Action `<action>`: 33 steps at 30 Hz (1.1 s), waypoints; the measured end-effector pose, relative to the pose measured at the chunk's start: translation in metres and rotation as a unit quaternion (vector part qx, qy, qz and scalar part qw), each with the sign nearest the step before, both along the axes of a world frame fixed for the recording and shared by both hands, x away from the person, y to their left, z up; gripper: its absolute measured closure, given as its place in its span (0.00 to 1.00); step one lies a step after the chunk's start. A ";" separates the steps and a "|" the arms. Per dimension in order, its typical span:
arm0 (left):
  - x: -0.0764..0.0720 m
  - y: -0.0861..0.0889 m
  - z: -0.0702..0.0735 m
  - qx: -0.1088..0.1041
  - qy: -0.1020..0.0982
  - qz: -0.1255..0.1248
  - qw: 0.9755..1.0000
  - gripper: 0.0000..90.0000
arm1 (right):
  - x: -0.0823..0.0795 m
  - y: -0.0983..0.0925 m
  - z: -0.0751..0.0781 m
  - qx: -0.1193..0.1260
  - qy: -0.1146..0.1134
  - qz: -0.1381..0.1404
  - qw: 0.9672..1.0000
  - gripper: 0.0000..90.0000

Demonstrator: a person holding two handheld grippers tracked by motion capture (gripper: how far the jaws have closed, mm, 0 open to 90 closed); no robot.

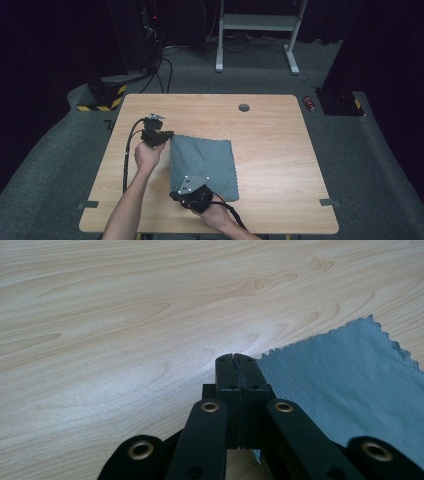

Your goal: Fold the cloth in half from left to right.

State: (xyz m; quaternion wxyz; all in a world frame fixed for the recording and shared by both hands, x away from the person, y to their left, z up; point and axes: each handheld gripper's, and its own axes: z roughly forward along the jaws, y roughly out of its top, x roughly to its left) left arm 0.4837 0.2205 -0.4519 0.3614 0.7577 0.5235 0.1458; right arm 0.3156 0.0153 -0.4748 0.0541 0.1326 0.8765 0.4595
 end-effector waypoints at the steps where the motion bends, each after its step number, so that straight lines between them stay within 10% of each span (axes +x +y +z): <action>1: 0.001 -0.002 -0.001 0.001 0.001 -0.002 1.000 1.00 | 0.000 -0.002 -0.001 -0.001 0.000 -0.002 1.000 1.00; 27: 0.010 -0.060 -0.012 -0.015 -0.020 -0.044 0.999 1.00 | 0.002 -0.085 -0.030 -0.003 0.019 -0.100 0.995 1.00; 33: 0.011 -0.072 -0.008 0.012 -0.028 -0.057 0.998 1.00 | 0.003 -0.098 -0.029 0.002 0.020 -0.115 0.993 1.00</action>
